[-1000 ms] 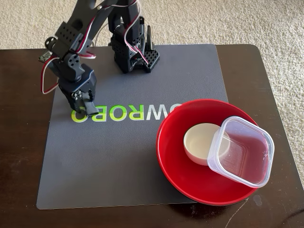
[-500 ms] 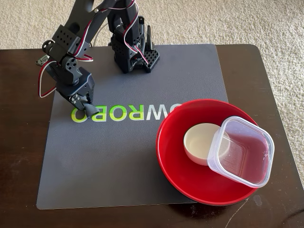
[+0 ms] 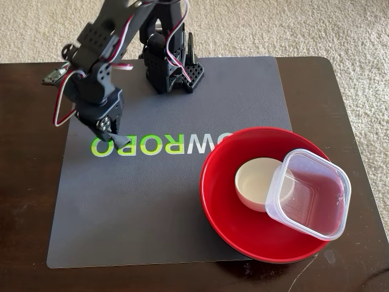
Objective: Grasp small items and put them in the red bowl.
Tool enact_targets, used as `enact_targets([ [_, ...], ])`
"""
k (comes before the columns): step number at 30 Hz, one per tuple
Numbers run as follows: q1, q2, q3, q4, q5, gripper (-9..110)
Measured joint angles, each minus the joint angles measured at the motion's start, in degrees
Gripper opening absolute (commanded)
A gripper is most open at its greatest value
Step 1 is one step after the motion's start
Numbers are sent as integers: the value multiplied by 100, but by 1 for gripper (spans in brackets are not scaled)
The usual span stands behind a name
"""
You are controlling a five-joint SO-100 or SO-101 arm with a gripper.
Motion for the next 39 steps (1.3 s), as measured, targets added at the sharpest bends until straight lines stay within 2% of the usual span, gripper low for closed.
enact_targets([
  [7,-993,1292,0,-79,589,0],
  [11,-2364,1679,-352,-202,1107,0],
  [21,-4535,-167,-2733,158,2856,0],
  [28,-5678,-1222,-3094,220,4078,0],
  [29,-5748,-1318,-3103,229,4210,2],
  [31,-5845,-1468,-3199,237,4395,15],
  [33,-5897,-1564,-3375,308,4482,22],
  [39,-5897,-1608,-3788,844,4315,28],
])
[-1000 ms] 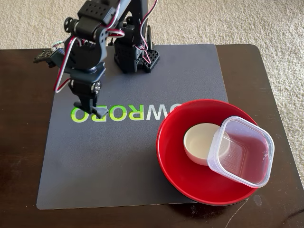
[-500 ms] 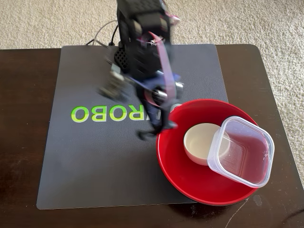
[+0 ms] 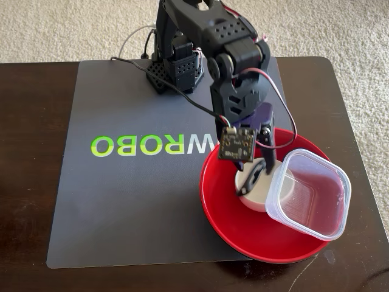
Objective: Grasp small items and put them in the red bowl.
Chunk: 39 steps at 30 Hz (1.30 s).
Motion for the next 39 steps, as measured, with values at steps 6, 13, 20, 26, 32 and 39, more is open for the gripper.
enact_targets([
  [6,281,360,88,211,-519,28],
  [13,1775,1090,149,545,-2030,22],
  [20,4025,782,686,492,-2303,18],
  [26,4720,-114,1354,-237,-2118,2],
  [32,4052,598,3120,-1468,-2065,3],
  [39,3050,3111,5511,-2224,-2206,7],
])
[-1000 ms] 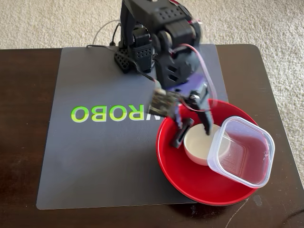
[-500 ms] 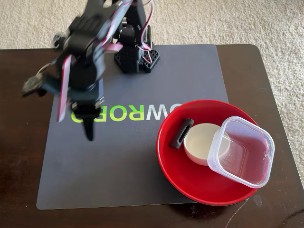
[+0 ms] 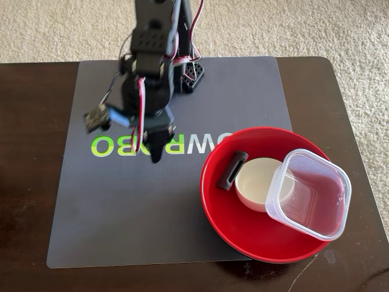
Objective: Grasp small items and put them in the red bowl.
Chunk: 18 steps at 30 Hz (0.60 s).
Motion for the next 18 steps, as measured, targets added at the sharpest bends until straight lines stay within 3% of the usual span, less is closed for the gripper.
enact_targets([
  [11,-387,4359,2751,53,-97,12],
  [18,-431,5950,3401,686,-193,13],
])
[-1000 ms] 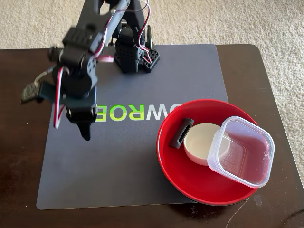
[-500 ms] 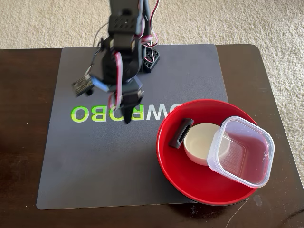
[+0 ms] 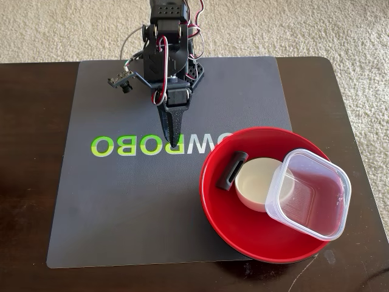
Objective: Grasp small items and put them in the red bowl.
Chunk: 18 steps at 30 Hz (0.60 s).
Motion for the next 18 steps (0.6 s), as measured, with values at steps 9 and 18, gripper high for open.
enact_targets([
  [9,35,835,105,466,-79,16],
  [18,9,844,149,466,-9,16],
])
